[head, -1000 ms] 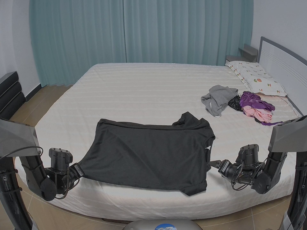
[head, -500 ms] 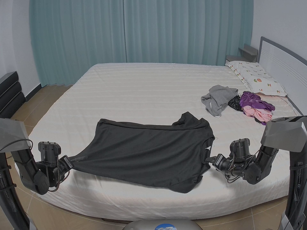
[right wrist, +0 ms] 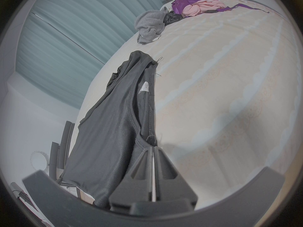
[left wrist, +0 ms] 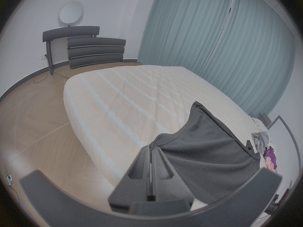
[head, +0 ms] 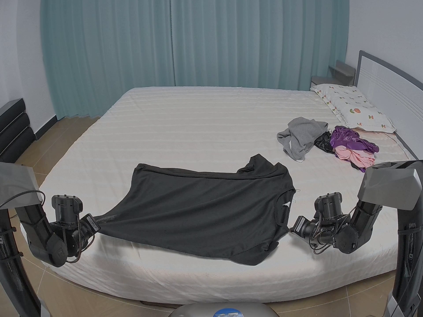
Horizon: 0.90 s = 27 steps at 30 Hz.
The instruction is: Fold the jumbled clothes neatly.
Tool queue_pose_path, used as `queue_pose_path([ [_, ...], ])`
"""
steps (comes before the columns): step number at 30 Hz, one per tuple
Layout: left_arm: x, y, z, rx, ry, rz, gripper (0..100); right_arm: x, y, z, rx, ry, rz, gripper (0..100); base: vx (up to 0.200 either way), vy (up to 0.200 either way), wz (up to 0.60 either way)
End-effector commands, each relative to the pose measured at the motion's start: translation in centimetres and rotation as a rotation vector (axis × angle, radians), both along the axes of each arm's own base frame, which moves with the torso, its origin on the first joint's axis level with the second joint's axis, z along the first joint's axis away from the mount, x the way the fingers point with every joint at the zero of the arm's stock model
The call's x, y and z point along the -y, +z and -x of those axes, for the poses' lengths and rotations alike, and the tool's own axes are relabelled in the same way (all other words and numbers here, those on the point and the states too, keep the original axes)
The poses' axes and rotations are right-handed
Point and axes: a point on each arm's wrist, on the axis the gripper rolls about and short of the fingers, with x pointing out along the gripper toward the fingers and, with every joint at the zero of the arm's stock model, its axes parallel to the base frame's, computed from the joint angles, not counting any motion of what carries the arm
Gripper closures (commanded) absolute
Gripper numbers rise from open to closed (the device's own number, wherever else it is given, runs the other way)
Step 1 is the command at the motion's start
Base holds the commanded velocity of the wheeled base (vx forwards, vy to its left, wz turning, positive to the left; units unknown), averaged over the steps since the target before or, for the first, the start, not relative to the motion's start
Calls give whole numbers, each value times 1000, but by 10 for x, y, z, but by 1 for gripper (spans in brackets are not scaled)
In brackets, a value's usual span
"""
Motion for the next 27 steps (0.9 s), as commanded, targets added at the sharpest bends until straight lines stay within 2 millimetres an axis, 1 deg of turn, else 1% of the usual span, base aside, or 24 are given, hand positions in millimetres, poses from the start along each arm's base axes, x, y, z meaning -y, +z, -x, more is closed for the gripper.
queue_pose_path([
  [1,0,-6,0,-22,-1,-1,100,1,3,-1,6,-1,-3,0,0,0,0],
  [5,-3,-7,-6,-7,11,8,100,-2,-2,-4,16,3,2,0,0,0,0],
  [11,-9,-12,-8,-18,0,39,100,-4,-4,-10,28,22,6,0,0,0,0],
  [15,-12,-13,-11,-14,9,41,100,-6,-9,-10,30,76,30,0,0,0,0],
  [17,-12,-16,-11,-25,8,43,100,-11,-10,-12,41,106,47,0,0,0,0],
  [18,-12,-17,-11,-27,8,43,100,-13,-10,-14,45,113,48,100,0,0,0],
  [21,-12,-17,-12,-24,8,43,100,-16,-12,-17,49,125,58,100,0,0,0],
  [27,-12,-17,-11,-28,6,45,100,-16,-13,-17,44,134,66,100,0,0,0],
])
